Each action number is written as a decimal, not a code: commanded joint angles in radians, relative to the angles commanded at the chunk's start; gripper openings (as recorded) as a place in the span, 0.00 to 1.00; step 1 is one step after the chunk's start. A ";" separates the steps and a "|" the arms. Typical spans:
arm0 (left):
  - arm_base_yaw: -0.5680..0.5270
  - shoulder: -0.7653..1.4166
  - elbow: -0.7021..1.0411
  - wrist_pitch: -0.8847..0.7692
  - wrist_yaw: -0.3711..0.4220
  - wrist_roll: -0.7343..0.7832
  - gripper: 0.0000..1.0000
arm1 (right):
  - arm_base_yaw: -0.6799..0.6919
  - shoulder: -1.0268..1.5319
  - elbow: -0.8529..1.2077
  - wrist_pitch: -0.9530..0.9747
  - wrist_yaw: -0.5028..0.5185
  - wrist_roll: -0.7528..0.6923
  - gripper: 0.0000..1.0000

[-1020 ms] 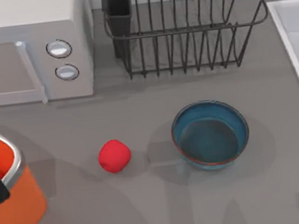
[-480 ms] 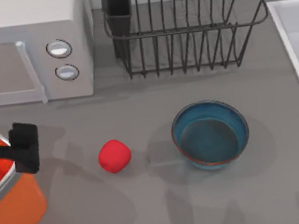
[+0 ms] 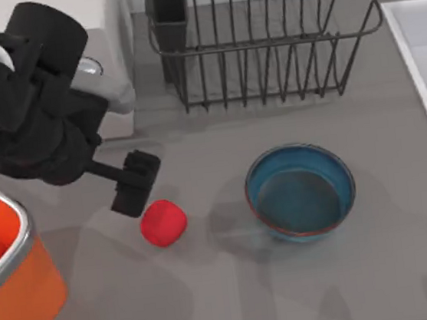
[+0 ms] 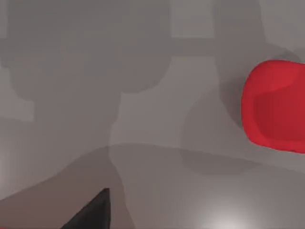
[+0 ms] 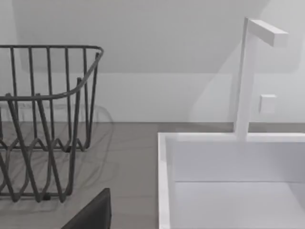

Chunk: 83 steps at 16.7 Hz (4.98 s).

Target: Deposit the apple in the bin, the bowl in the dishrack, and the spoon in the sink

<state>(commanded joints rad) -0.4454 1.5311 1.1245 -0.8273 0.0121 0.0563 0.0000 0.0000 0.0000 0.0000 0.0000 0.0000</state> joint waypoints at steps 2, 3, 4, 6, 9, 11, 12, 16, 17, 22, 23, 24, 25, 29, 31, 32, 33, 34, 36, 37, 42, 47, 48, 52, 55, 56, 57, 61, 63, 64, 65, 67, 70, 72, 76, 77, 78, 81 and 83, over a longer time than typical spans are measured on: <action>-0.041 0.143 0.109 -0.076 -0.001 0.005 1.00 | 0.000 0.000 0.000 0.000 0.000 0.000 1.00; -0.060 0.206 0.158 -0.110 -0.001 0.008 1.00 | 0.000 0.000 0.000 0.000 0.000 0.000 1.00; -0.078 0.264 0.203 -0.140 0.000 0.010 1.00 | 0.000 0.000 0.000 0.000 0.000 0.000 1.00; -0.107 0.359 0.276 -0.191 0.001 0.015 1.00 | 0.000 0.000 0.000 0.000 0.000 0.000 1.00; -0.129 0.436 0.334 -0.232 -0.002 0.017 1.00 | 0.000 0.000 0.000 0.000 0.000 0.000 1.00; -0.132 0.446 0.342 -0.237 0.000 0.018 1.00 | 0.000 0.000 0.000 0.000 0.000 0.000 1.00; -0.132 0.446 0.342 -0.237 0.000 0.018 1.00 | 0.000 0.000 0.000 0.000 0.000 0.000 1.00; -0.127 0.445 0.336 -0.232 0.000 0.018 1.00 | 0.000 0.000 0.000 0.000 0.000 0.000 1.00; -0.128 0.451 0.326 -0.218 0.000 0.019 1.00 | 0.000 0.000 0.000 0.000 0.000 0.000 1.00; -0.131 0.521 0.228 -0.037 0.000 0.019 1.00 | 0.000 0.000 0.000 0.000 0.000 0.000 1.00; -0.131 0.534 0.210 -0.010 0.000 0.019 1.00 | 0.000 0.000 0.000 0.000 0.000 0.000 1.00; -0.132 0.544 0.198 0.007 0.000 0.019 1.00 | 0.000 0.000 0.000 0.000 0.000 0.000 1.00; -0.132 0.547 0.194 0.013 0.000 0.018 1.00 | 0.000 0.000 0.000 0.000 0.000 0.000 1.00; -0.132 0.547 0.194 0.013 0.000 0.018 0.92 | 0.000 0.000 0.000 0.000 0.000 0.000 1.00; -0.132 0.547 0.194 0.013 0.000 0.018 0.77 | 0.000 0.000 0.000 0.000 0.000 0.000 1.00; -0.132 0.547 0.194 0.013 0.000 0.018 0.70 | 0.000 0.000 0.000 0.000 0.000 0.000 1.00; -0.132 0.547 0.194 0.013 0.000 0.018 0.62 | 0.000 0.000 0.000 0.000 0.000 0.000 1.00; -0.132 0.547 0.194 0.013 0.000 0.018 0.55 | 0.000 0.000 0.000 0.000 0.000 0.000 1.00; -0.132 0.547 0.194 0.013 0.000 0.018 0.40 | 0.000 0.000 0.000 0.000 0.000 0.000 1.00; -0.132 0.547 0.194 0.013 0.000 0.018 0.32 | 0.000 0.000 0.000 0.000 0.000 0.000 1.00; -0.132 0.547 0.194 0.013 0.000 0.018 0.00 | 0.000 0.000 0.000 0.000 0.000 0.000 1.00; -0.132 0.547 0.194 0.013 0.000 0.018 0.00 | 0.000 0.000 0.000 0.000 0.000 0.000 1.00; -0.132 0.547 0.194 0.013 0.000 0.018 0.00 | 0.000 0.000 0.000 0.000 0.000 0.000 1.00; -0.132 0.527 0.215 -0.010 -0.009 0.024 0.00 | 0.000 0.000 0.000 0.000 0.000 0.000 1.00; -0.132 0.498 0.283 -0.108 -0.009 0.021 0.00 | 0.000 0.000 0.000 0.000 0.000 0.000 1.00; -0.132 0.485 0.312 -0.153 -0.009 0.021 0.00 | 0.000 0.000 0.000 0.000 0.000 0.000 1.00; -0.132 0.471 0.341 -0.198 -0.010 0.020 0.00 | 0.000 0.000 0.000 0.000 0.000 0.000 1.00; -0.132 0.420 0.436 -0.344 -0.010 0.018 0.00 | 0.000 0.000 0.000 0.000 0.000 0.000 1.00; -0.131 0.411 0.445 -0.357 -0.010 0.018 0.00 | 0.000 0.000 0.000 0.000 0.000 0.000 1.00; -0.131 0.411 0.445 -0.357 -0.010 0.018 0.00 | 0.000 0.000 0.000 0.000 0.000 0.000 1.00; -0.131 0.411 0.445 -0.357 -0.010 0.018 0.00 | 0.000 0.000 0.000 0.000 0.000 0.000 1.00; -0.128 0.413 0.441 -0.355 -0.011 0.020 0.00 | 0.000 0.000 0.000 0.000 0.000 0.000 1.00; -0.062 0.345 0.390 -0.373 -0.033 0.005 0.00 | 0.000 0.000 0.000 0.000 0.000 0.000 1.00; 0.019 0.253 0.329 -0.395 -0.059 -0.014 0.00 | 0.000 0.000 0.000 0.000 0.000 0.000 1.00; 0.220 0.015 0.177 -0.454 -0.123 -0.057 0.00 | 0.000 0.000 0.000 0.000 0.000 0.000 1.00; 0.268 -0.039 0.142 -0.467 -0.138 -0.067 0.00 | 0.000 0.000 0.000 0.000 0.000 0.000 1.00; 0.311 -0.084 0.110 -0.479 -0.151 -0.077 0.00 | 0.000 0.000 0.000 0.000 0.000 0.000 1.00; 0.381 -0.155 0.055 -0.498 -0.175 -0.094 0.00 | 0.000 0.000 0.000 0.000 0.000 0.000 1.00; 0.383 -0.157 0.053 -0.499 -0.176 -0.095 0.00 | 0.000 0.000 0.000 0.000 0.000 0.000 1.00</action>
<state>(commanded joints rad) -0.0619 1.3736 1.1779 -1.3258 -0.1634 -0.0384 0.0000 0.0000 0.0000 0.0000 0.0000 0.0000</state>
